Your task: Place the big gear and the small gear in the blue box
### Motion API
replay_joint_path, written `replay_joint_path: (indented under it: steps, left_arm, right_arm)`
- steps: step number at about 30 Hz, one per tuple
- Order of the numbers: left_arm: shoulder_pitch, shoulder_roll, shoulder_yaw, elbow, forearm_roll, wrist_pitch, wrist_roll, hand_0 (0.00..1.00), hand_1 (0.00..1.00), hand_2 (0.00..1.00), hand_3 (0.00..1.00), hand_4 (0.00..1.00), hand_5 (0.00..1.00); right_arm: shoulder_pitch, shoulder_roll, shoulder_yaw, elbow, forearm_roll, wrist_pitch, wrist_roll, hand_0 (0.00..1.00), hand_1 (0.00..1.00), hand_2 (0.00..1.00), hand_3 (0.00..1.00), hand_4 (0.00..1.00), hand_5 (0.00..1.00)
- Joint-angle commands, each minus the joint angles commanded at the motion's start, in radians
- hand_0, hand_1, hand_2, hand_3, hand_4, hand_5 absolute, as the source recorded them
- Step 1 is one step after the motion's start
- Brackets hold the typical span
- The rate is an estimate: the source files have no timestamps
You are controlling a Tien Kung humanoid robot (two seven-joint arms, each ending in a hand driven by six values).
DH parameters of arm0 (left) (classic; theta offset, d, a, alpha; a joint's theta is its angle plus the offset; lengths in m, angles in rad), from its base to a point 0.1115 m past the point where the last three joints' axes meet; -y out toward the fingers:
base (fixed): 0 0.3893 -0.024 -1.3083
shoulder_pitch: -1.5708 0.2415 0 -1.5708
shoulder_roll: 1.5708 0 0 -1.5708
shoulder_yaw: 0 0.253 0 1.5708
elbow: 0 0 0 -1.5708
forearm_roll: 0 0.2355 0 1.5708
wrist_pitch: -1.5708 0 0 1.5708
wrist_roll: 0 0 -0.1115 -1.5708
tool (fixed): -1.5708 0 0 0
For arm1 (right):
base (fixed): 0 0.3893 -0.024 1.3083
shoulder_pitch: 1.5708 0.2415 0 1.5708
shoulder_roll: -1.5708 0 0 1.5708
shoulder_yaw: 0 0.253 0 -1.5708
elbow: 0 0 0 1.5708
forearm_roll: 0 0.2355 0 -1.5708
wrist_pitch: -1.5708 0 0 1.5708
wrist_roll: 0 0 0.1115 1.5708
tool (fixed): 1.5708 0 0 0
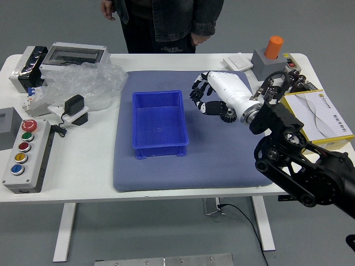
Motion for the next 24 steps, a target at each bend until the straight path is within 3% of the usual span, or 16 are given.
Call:
replay_joint_path:
  steps: [10,11,16,17,22,23,24]
  left_arm:
    - [0.001,-0.001,-0.002,0.000,0.005,-0.001,0.001,0.728,0.680,0.699,0.692,0.430,0.023]
    - [0.001,-0.002,-0.002,0.000,0.005,-0.001,0.001,0.729,0.680,0.698,0.692,0.430,0.023]
    - [0.001,-0.002,-0.001,0.000,0.005,-0.001,0.001,0.729,0.680,0.698,0.692,0.430,0.023]
    - [0.001,-0.002,-0.001,0.000,0.005,-0.001,0.001,0.729,0.679,0.698,0.694,0.431,0.023]
    - [0.002,-0.003,-0.001,0.000,0.005,-0.001,0.002,0.729,0.679,0.698,0.694,0.431,0.023]
    - [0.002,-0.004,-0.001,0.000,0.005,-0.001,0.002,0.729,0.680,0.697,0.695,0.432,0.023]
    - [0.002,-0.004,-0.001,0.000,0.005,-0.001,0.002,0.729,0.680,0.697,0.695,0.432,0.023]
  right_arm:
    - [0.029,0.102,-0.030,-0.030,-0.007,0.013,-0.004,0.584,0.475,0.477,0.506,0.615,0.002]
    - [0.030,0.110,-0.033,-0.034,-0.006,0.019,-0.006,0.652,0.504,0.517,0.590,0.587,0.093]
    - [0.031,0.136,-0.040,-0.048,0.002,0.044,-0.017,0.652,0.504,0.517,0.590,0.587,0.093]
    - [0.031,0.139,-0.040,-0.051,0.004,0.051,-0.020,0.656,0.542,0.621,0.729,0.723,0.237]
    - [0.030,0.147,-0.038,-0.063,0.022,0.085,-0.034,0.656,0.542,0.621,0.729,0.723,0.237]
    - [0.030,0.149,-0.038,-0.065,0.026,0.091,-0.037,0.622,0.581,0.732,0.874,0.787,0.289]
    - [0.030,0.150,-0.037,-0.066,0.028,0.096,-0.038,0.622,0.581,0.732,0.874,0.787,0.289]
